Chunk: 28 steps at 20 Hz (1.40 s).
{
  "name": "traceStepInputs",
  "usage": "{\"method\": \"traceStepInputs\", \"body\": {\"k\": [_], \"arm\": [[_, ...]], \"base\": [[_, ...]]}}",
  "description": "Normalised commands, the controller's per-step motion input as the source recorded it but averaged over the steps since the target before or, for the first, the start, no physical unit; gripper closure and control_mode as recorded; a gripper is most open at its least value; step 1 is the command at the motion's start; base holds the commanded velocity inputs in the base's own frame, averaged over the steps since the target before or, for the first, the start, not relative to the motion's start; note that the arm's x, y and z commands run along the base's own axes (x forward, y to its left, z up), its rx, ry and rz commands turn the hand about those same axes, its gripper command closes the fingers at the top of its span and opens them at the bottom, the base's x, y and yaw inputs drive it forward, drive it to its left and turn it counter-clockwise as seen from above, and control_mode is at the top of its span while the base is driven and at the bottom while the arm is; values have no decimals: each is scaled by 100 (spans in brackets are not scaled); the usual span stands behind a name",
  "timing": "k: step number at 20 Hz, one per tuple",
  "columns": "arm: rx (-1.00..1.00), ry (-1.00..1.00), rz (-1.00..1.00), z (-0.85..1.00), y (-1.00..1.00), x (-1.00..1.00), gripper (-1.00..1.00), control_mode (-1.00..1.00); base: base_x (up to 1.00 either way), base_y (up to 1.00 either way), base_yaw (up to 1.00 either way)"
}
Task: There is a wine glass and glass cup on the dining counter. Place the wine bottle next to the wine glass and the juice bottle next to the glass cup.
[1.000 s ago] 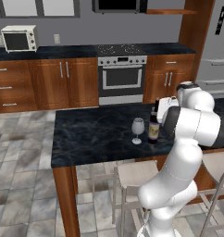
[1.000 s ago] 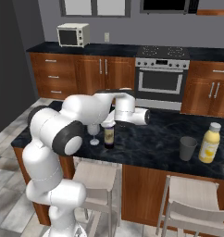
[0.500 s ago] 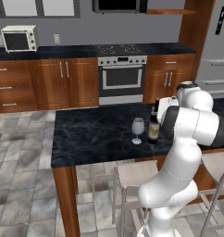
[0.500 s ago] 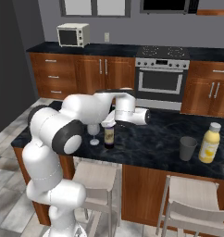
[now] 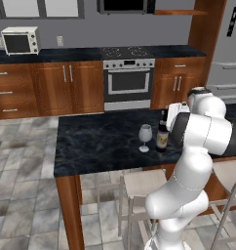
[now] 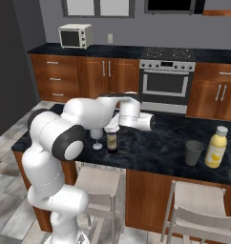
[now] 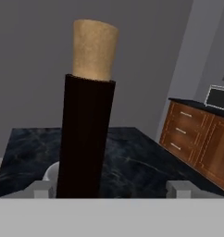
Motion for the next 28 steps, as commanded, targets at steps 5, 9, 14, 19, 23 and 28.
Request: {"method": "traceStepInputs", "body": {"k": [5, 9, 14, 19, 23, 28], "arm": [[1, 0, 0, -2, -3, -2, -100, -100], [2, 0, -1, 0, -7, 0, -100, -100], [2, 0, -1, 0, -5, -1, -100, -100], [2, 0, -1, 0, -7, -4, -100, -100], [0, 0, -3, 0, -4, -10, -100, -100], [0, 1, -4, 0, -6, -15, -100, -100]], "base": [[0, 0, 0], [0, 0, 0], [0, 0, 0], [0, 0, 0], [0, 0, 0], [0, 0, 0]]}}
